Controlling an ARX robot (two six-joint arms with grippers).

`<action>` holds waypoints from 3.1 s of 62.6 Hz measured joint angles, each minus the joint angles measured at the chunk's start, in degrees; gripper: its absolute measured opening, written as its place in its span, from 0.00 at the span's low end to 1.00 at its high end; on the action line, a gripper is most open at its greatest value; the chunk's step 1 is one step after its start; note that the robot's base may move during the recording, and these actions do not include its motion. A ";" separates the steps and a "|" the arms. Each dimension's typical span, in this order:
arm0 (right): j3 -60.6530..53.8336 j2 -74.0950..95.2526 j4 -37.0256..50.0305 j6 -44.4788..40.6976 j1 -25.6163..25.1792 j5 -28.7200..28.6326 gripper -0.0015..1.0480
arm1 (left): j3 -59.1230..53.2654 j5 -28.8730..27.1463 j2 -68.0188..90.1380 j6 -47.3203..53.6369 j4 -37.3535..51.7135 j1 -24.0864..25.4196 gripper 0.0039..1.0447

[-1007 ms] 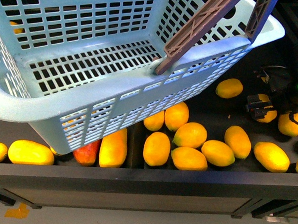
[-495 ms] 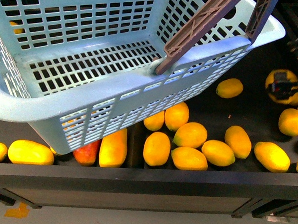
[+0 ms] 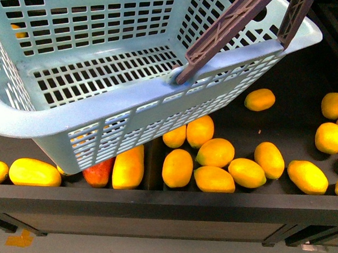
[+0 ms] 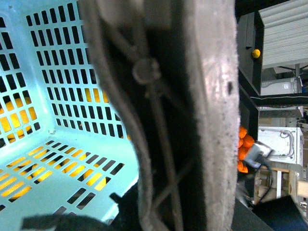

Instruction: Pick lemon and mango into basket

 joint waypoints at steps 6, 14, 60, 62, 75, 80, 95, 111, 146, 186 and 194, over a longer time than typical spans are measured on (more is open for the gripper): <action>-0.35 -2.73 0.02 1.84 4.35 0.57 0.60 | 0.00 0.04 0.02 0.00 0.00 0.00 0.12; -2.32 -3.37 0.46 4.26 12.22 2.86 0.60 | 0.00 0.00 0.00 0.00 0.00 0.00 0.12; -4.87 0.00 0.96 14.03 20.90 12.22 0.92 | -0.28 -0.17 0.24 0.13 0.00 0.00 0.12; -4.87 -0.33 0.61 14.93 19.32 13.75 0.92 | -0.26 -0.20 0.24 0.24 0.00 0.00 0.12; -5.20 -5.18 -2.91 19.26 11.02 21.11 0.92 | -0.26 -0.02 0.24 0.13 0.00 0.00 0.12; -6.43 -8.87 -4.22 18.88 9.38 21.84 0.92 | -0.26 -0.04 0.24 0.17 0.00 -0.02 0.12; -8.35 -15.80 -7.48 16.13 7.41 24.30 0.92 | -0.26 0.07 0.24 0.17 0.00 0.00 0.12; -8.81 -15.69 -7.56 16.04 7.41 24.26 0.92 | -0.26 0.04 0.28 0.17 0.00 0.00 0.11; -29.03 -23.32 20.96 -0.48 7.19 19.89 0.39 | -0.28 0.04 0.28 0.17 0.00 0.00 0.11; -46.66 -44.83 16.33 -1.81 7.19 19.89 0.02 | -0.26 0.02 0.28 0.17 0.00 0.00 0.11; -48.24 -49.18 13.57 -1.81 7.19 19.89 0.02 | -0.26 0.02 0.28 0.17 0.00 0.00 0.11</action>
